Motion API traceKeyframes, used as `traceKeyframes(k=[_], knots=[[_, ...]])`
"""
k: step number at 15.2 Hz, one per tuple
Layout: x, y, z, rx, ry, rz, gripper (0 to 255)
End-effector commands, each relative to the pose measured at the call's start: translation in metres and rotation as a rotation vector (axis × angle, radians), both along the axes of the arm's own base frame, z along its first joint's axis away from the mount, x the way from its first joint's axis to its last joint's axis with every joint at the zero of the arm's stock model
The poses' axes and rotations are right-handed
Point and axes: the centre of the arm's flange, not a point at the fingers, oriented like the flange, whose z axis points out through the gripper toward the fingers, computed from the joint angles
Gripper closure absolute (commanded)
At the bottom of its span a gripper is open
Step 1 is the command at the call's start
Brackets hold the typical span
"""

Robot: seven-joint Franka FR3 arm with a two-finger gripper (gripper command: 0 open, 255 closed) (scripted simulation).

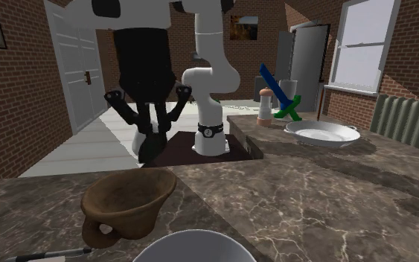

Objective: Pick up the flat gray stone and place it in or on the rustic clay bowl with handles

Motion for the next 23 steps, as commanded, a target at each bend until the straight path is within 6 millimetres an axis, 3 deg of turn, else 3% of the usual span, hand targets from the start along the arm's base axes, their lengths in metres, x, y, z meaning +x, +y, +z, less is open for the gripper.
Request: traceKeyframes(k=[1, 2, 16, 23], knots=[[0.008, -0.025, -0.001, 0.000, 0.000, 0.001, 255], [0.015, -0.046, -0.001, 0.000, 0.000, 0.001, 255], [0.015, -0.046, -0.073, 0.000, 0.000, 0.001, 255], [0.015, -0.046, -0.073, 0.000, 0.000, 0.002, 255]])
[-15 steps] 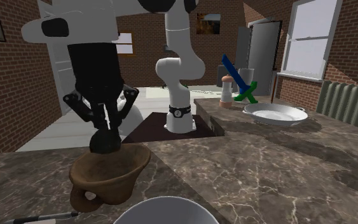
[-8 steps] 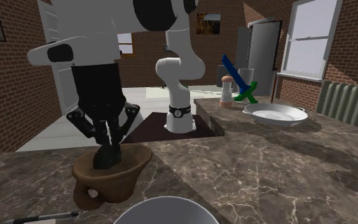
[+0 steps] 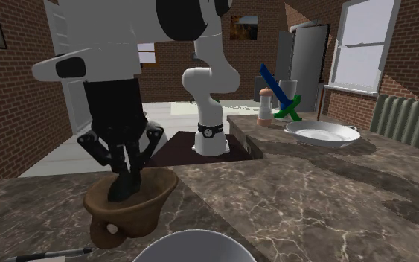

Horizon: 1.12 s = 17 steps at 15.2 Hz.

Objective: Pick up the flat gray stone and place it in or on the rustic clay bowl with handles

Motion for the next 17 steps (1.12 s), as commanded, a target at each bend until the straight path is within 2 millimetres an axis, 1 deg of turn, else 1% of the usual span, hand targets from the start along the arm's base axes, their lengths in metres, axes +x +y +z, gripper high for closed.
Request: traceKeyframes(k=[1, 2, 7, 10, 11, 17], knots=[[-0.003, -0.001, -0.007, -0.001, 0.016, -0.002, 255], [-0.002, -0.002, -0.007, -0.001, 0.016, -0.002, 0], [-0.003, -0.001, -0.007, -0.001, 0.016, -0.002, 0], [-0.002, -0.004, 0.033, -0.001, 0.016, -0.002, 0], [-0.002, -0.004, 0.043, -0.001, 0.016, -0.002, 0], [-0.002, -0.004, 0.043, -0.001, 0.016, -0.002, 0]])
